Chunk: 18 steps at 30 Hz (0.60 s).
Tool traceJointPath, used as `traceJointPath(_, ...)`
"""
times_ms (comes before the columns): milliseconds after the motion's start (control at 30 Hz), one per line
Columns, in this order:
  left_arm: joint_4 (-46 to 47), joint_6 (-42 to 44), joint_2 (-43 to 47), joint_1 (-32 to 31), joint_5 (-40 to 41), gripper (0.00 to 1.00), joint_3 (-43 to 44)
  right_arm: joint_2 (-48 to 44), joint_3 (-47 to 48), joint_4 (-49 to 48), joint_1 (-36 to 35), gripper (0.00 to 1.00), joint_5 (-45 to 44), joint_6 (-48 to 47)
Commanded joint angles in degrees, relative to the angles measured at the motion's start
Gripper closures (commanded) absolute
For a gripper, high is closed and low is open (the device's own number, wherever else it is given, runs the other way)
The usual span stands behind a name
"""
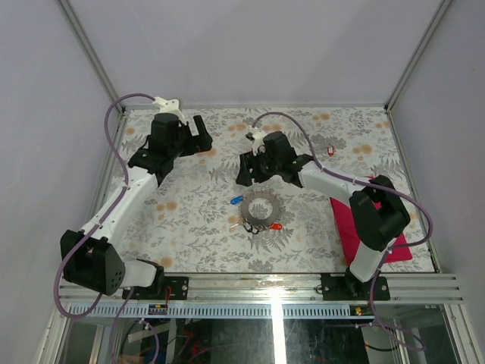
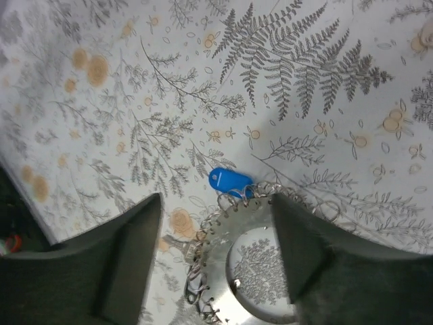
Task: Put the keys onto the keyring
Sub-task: Place the keyring at the center of the board, then reset both arms
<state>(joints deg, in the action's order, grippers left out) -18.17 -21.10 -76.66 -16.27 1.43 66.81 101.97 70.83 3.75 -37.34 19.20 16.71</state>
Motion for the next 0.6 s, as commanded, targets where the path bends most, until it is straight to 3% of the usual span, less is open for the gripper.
traceJointPath(0,2.4,-0.4,3.2,1.3,2.6,0.0,-1.5,-9.9,-8.0,-14.3,6.2,0.16,5.0,10.0)
traceJointPath(33,3.2,-0.1,4.2,1.5,3.2,0.0,-2.1,-11.6,-10.1,-16.7,8.4,0.03,7.1,12.6)
traceJointPath(67,3.6,0.3,5.0,1.8,3.8,0.0,-2.5,-13.1,-12.0,-19.2,10.7,0.0,8.8,14.8)
traceJointPath(200,2.8,3.3,7.1,2.2,7.7,0.0,-2.3,-20.6,-15.8,-16.6,17.3,0.01,9.1,14.1)
traceJointPath(400,3.9,5.5,12.8,2.3,13.3,0.0,-5.0,-39.4,-18.6,-6.2,19.3,0.01,-10.4,4.3)
traceJointPath(567,6.8,5.2,19.7,2.3,14.8,0.0,-10.4,-52.7,-21.4,-3.8,19.2,0.01,-22.5,-2.2)
